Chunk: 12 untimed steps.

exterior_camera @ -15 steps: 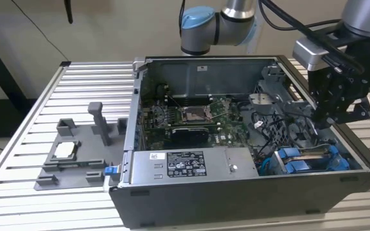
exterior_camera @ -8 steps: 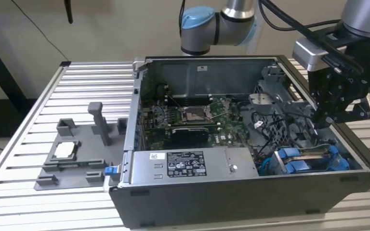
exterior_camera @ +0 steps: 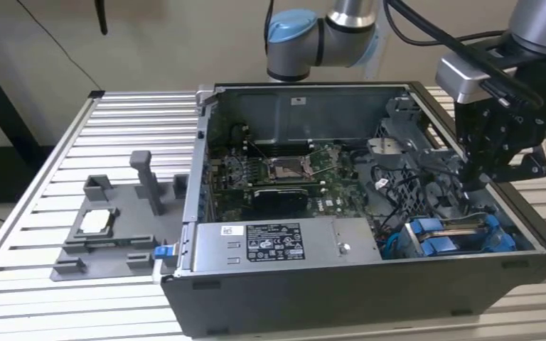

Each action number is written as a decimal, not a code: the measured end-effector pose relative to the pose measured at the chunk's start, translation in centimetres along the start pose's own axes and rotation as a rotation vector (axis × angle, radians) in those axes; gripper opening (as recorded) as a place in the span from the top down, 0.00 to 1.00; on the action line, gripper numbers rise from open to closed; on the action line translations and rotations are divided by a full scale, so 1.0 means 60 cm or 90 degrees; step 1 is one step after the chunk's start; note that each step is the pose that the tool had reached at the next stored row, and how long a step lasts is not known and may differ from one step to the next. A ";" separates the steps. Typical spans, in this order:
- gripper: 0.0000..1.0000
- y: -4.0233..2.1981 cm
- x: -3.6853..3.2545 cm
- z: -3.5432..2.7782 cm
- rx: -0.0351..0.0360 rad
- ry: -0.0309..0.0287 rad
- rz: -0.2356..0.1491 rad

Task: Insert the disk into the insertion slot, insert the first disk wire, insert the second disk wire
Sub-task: 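Insert the first disk wire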

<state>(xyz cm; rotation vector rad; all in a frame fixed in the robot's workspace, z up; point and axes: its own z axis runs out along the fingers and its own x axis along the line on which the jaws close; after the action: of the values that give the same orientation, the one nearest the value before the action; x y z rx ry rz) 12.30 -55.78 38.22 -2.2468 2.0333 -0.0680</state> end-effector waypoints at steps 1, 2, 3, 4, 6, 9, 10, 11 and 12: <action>0.81 -0.003 0.001 0.001 -0.0074 -0.0007 0.000; 0.81 -0.007 0.002 0.002 -0.0137 -0.0013 0.001; 0.81 -0.011 0.004 0.003 -0.0197 -0.0019 0.001; 0.81 -0.015 0.005 0.004 -0.0256 -0.0024 0.001; 0.81 -0.020 0.007 0.006 -0.0339 -0.0033 0.002; 0.81 -0.027 0.009 0.013 -0.0385 -0.0038 0.002; 0.81 -0.028 0.010 0.015 -0.0388 -0.0037 0.003; 0.81 -0.029 0.010 0.017 -0.0390 -0.0036 0.005; 0.81 -0.029 0.010 0.020 -0.0390 -0.0034 0.007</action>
<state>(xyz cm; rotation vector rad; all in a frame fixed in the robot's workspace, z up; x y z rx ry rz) 14.20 -56.15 37.22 -2.2688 2.0719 0.0012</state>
